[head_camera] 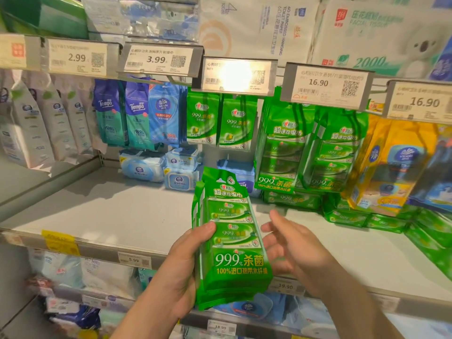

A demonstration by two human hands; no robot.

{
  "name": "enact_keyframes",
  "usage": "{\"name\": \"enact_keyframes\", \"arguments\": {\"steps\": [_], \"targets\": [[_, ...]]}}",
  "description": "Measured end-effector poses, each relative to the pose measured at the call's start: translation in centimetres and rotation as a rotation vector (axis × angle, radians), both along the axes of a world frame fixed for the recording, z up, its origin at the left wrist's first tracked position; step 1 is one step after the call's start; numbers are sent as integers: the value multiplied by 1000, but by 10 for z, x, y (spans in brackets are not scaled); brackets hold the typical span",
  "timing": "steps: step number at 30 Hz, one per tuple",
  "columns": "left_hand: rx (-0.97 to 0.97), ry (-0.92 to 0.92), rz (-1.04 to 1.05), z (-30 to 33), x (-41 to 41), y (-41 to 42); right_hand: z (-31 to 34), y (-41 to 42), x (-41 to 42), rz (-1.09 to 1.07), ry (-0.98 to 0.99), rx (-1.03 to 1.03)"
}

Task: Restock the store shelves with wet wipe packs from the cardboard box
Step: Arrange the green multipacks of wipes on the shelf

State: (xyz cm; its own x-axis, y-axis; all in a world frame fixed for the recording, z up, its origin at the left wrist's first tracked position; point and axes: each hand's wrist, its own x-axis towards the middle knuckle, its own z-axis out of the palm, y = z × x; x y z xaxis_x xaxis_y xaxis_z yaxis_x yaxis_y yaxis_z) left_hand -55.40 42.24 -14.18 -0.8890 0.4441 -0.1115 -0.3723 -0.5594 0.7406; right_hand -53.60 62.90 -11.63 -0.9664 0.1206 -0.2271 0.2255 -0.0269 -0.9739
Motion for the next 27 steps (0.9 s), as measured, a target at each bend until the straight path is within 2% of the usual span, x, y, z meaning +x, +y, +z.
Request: {"name": "enact_keyframes", "arguments": {"steps": [3,6,9,14,16,21,27], "targets": [[-17,23,-12,1,3,7,8,-11,23,257,-51,126],[-30,25,-24,-2,4,13,3,-12,31,226,15,203],[-36,28,-40,-5,4,17,-1,-4,38,138,65,125],[-69,77,-23,-6,-1,20,-5,17,48,137,171,-65],[-98,112,-3,-4,-3,20,-8,27,52,92,249,-55],[-107,169,16,2,-6,17,-13,48,61,-125,425,137],[-116,206,-3,10,-4,24,-5,67,59,-472,503,325]]}}
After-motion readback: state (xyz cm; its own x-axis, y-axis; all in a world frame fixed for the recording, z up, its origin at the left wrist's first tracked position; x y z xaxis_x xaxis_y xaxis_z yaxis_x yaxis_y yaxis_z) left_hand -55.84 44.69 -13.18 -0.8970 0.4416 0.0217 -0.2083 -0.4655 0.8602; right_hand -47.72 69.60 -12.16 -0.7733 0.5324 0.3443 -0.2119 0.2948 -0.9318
